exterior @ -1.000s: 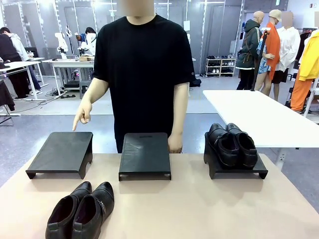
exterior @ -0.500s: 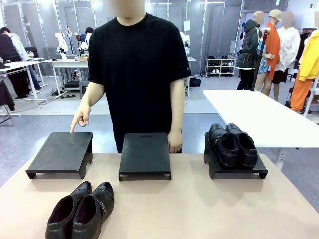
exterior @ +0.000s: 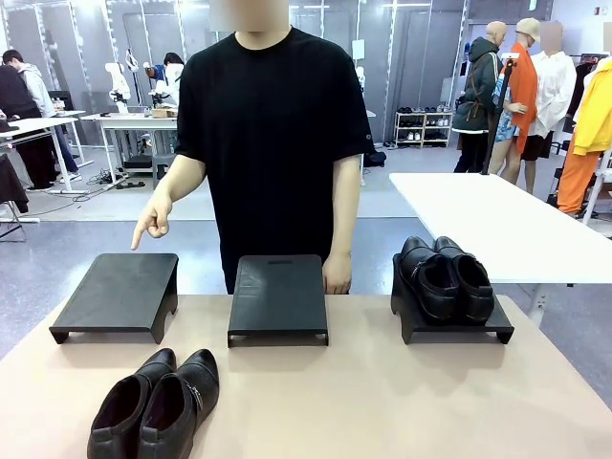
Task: Place the shoes on the stand as instructed by the person.
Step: Pick up another pair of Shoes and place it on the Shoes Stand indicated by the person.
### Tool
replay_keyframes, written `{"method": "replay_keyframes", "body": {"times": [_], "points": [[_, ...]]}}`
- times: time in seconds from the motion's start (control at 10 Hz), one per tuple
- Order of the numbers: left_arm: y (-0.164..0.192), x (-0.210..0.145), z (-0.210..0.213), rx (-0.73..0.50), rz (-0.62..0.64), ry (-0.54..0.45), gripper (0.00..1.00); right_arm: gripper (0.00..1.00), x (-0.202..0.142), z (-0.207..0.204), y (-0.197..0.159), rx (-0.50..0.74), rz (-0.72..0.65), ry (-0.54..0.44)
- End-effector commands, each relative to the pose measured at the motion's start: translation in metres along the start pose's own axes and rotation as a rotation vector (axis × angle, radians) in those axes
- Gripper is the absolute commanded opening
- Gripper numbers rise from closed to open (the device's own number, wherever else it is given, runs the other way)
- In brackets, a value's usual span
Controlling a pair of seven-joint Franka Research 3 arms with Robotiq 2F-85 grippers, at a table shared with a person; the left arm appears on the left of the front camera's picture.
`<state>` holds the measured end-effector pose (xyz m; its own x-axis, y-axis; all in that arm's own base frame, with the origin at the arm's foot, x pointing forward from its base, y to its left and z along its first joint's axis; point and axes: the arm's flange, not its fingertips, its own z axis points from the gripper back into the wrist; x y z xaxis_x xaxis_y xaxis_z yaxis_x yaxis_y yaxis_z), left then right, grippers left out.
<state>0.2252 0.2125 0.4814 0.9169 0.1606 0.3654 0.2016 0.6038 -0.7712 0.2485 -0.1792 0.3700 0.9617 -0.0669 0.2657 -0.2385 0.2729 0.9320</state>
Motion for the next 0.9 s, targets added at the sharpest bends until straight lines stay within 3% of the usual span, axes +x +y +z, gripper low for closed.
{"method": "replay_keyframes", "body": {"times": [0.0, 0.4, 0.8], "points": [[-0.047, 0.005, -0.032, 0.096, -0.018, 0.141, 1.00, 1.00, -0.002, 0.000, 0.004, 0.006, 0.005, -0.002], [-0.118, 0.012, -0.120, 0.286, -0.016, 0.320, 1.00, 1.00, -0.002, 0.000, 0.004, 0.006, 0.005, -0.002], [-0.152, 0.021, -0.203, 0.509, -0.001, 0.319, 1.00, 1.00, -0.002, 0.000, 0.004, 0.006, 0.005, -0.002]]}}
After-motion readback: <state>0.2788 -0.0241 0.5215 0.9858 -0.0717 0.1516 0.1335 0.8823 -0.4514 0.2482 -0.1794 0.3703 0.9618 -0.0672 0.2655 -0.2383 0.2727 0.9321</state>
